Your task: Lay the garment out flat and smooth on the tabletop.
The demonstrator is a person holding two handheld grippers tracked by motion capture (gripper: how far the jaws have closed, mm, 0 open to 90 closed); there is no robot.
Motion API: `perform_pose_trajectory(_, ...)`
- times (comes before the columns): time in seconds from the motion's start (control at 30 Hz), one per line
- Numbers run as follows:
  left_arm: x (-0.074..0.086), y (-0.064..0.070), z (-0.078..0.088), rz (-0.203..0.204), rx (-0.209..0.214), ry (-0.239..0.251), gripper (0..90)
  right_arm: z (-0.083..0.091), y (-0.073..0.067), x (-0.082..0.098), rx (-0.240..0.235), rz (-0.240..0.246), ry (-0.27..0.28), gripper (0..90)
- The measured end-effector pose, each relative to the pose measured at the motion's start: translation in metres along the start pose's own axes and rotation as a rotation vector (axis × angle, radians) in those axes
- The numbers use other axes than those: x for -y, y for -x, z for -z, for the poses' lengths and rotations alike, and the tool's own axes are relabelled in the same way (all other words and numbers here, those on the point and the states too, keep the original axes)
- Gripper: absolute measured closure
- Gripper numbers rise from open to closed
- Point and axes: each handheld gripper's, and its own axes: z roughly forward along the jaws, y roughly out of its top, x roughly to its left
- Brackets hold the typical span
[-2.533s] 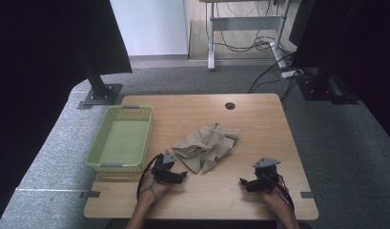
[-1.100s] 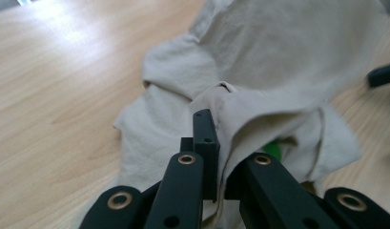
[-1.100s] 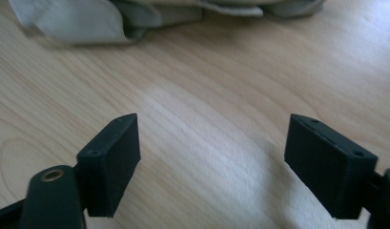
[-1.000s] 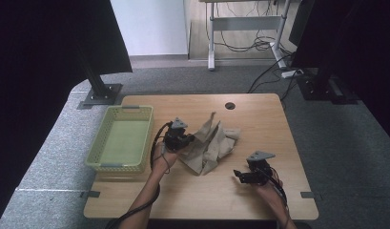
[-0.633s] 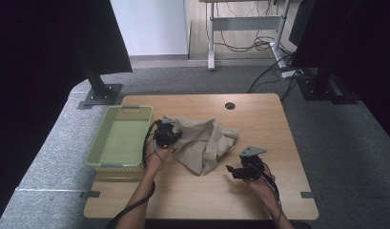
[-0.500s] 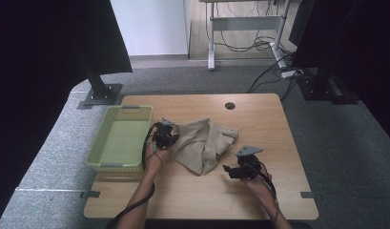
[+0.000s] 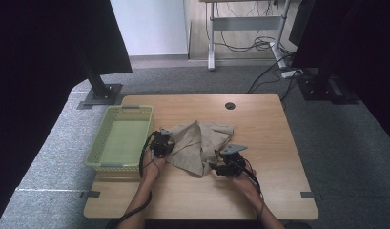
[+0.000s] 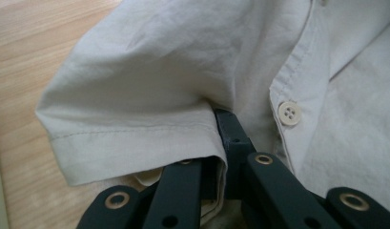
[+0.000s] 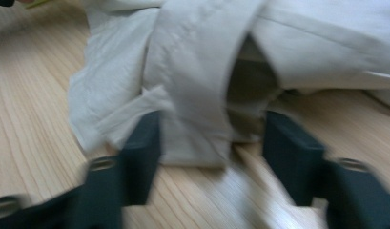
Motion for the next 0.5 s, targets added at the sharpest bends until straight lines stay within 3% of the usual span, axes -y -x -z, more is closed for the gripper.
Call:
perform_pose_trajectory(0.13, 0.004, 0.006, 0.004, -0.034, -0.011, -0.003, 86.9, -0.008, -0.004, -0.001, 0.003, 0.023, -0.008, 67.1)
perform_pose_trajectory(0.17, 0.004, 0.006, 0.004, -0.034, -0.011, -0.003, 86.9, -0.008, -0.004, -0.001, 0.003, 0.023, -0.008, 67.1)
perform_pose_trajectory(0.2, 0.007, 0.008, 0.006, -0.039, -0.008, -0.001, 86.9, -0.006, -0.004, 0.000, 0.043, 0.036, -0.017, 78.9)
perform_pose_trajectory(0.33, 0.012, 0.011, 0.009, -0.028, 0.025, 0.010, 86.9, 0.003, 0.000, 0.001, 0.093, 0.034, -0.020, 85.0)
perform_pose_trajectory(0.5, 0.019, 0.012, 0.012, -0.016, 0.071, 0.030, 86.8, 0.022, 0.010, 0.004, 0.169, 0.020, -0.013, 86.5)
